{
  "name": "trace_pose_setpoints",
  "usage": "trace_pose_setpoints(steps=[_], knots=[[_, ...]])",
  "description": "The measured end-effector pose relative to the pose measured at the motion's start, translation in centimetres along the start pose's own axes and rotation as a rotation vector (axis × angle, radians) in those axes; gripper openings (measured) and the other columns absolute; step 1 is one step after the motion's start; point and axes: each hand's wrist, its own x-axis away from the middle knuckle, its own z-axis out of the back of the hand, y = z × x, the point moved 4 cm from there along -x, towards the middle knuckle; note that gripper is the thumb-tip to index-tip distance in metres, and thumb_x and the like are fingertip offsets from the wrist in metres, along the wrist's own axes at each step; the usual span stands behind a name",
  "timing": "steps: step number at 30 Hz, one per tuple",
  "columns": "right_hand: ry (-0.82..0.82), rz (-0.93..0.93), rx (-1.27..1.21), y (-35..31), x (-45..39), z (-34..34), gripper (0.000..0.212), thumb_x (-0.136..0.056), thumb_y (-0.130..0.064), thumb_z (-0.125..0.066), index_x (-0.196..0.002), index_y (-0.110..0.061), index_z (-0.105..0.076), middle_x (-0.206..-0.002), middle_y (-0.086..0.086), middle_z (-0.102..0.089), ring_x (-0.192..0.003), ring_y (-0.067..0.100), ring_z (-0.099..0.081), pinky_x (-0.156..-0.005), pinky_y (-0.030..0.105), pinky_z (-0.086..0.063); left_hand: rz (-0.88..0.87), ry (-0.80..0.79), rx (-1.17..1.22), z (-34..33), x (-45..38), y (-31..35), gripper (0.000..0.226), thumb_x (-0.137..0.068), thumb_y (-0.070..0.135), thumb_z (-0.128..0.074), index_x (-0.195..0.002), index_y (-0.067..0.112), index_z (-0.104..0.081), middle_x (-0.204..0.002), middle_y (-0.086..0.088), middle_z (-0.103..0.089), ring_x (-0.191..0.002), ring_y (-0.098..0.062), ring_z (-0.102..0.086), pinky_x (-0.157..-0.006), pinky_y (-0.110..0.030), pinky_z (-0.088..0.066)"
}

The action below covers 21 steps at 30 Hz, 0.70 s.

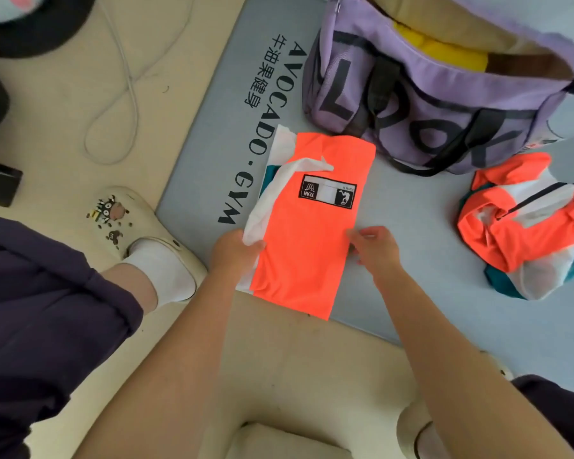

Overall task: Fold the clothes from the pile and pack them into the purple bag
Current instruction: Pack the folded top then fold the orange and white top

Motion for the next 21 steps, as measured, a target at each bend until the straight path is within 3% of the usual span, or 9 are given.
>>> trace_pose_setpoints(steps=[3,8,10,13,15,18,21], knots=[[-0.145,-0.046,-0.117,2.2,1.5,-2.0,0.022,-0.087,-0.025,-0.071,-0.098,-0.005,-0.067,-0.09,0.013,-0.069,-0.073,0.022,-0.062,-0.064,0.03,-0.051,0.005,0.012,-0.028,0.0,0.2,0.1,0.023,-0.089,0.044,-0.061,-0.09,0.022,-0.054,-0.085,0.005,-0.057,-0.082,-0.023,-0.053,-0.073,-0.031,-0.038],[-0.274,-0.075,-0.098,4.5,3.3,-3.0,0.018,-0.085,-0.024,-0.074,-0.082,-0.007,-0.07,-0.082,0.011,-0.067,-0.064,0.017,-0.057,-0.053,0.02,-0.044,0.021,0.045,-0.008,0.0,0.4,0.2,0.022,-0.088,0.04,-0.063,-0.089,0.018,-0.058,-0.085,0.0,-0.06,-0.086,-0.027,-0.059,-0.07,-0.031,-0.038],[-0.251,-0.059,-0.139,4.9,3.4,-2.4,0.019,-0.084,-0.026,-0.075,-0.075,-0.01,-0.067,-0.077,0.008,-0.062,-0.061,0.016,-0.051,-0.056,0.022,-0.042,0.043,0.018,-0.053,-0.1,0.4,0.2,0.028,-0.088,0.04,-0.064,-0.099,0.015,-0.062,-0.095,-0.005,-0.064,-0.091,-0.029,-0.061,-0.073,-0.031,-0.041],[-0.144,-0.008,-0.187,5.7,2.9,-0.6,0.025,-0.09,-0.03,-0.067,-0.079,-0.01,-0.057,-0.074,0.005,-0.047,-0.069,0.016,-0.04,-0.063,0.03,-0.031,0.143,-0.22,-0.189,-0.4,0.9,0.6,0.046,-0.079,0.049,-0.072,-0.105,0.013,-0.061,-0.102,-0.008,-0.066,-0.092,-0.029,-0.064,-0.078,-0.035,-0.052],[-0.087,0.027,-0.145,6.4,2.2,1.0,0.029,-0.094,-0.033,-0.061,-0.088,-0.005,-0.059,-0.079,0.003,-0.052,-0.072,0.017,-0.046,-0.063,0.031,-0.035,0.139,-0.19,-0.305,-0.1,1.6,2.3,0.06,-0.074,0.058,-0.074,-0.109,0.012,-0.056,-0.102,-0.006,-0.063,-0.096,-0.028,-0.064,-0.076,-0.035,-0.05],[-0.09,0.062,-0.05,7.4,0.9,3.4,0.023,-0.093,-0.031,-0.063,-0.104,-0.011,-0.063,-0.09,-0.003,-0.058,-0.082,0.014,-0.053,-0.062,0.023,-0.039,-0.137,0.185,-0.21,-0.3,2.8,8.5,0.052,-0.083,0.049,-0.069,-0.108,0.009,-0.047,-0.105,-0.008,-0.057,-0.097,-0.032,-0.06,-0.067,-0.038,-0.041],[-0.269,0.061,0.069,8.1,-0.2,5.0,0.023,-0.091,-0.026,-0.068,-0.109,-0.013,-0.068,-0.095,-0.001,-0.062,-0.086,0.013,-0.056,-0.07,0.024,-0.039,-0.662,0.239,-0.293,-3.8,4.8,16.4,0.026,-0.089,0.027,-0.064,-0.105,0.008,-0.055,-0.108,-0.012,-0.056,-0.1,-0.033,-0.055,-0.075,-0.044,-0.042]])
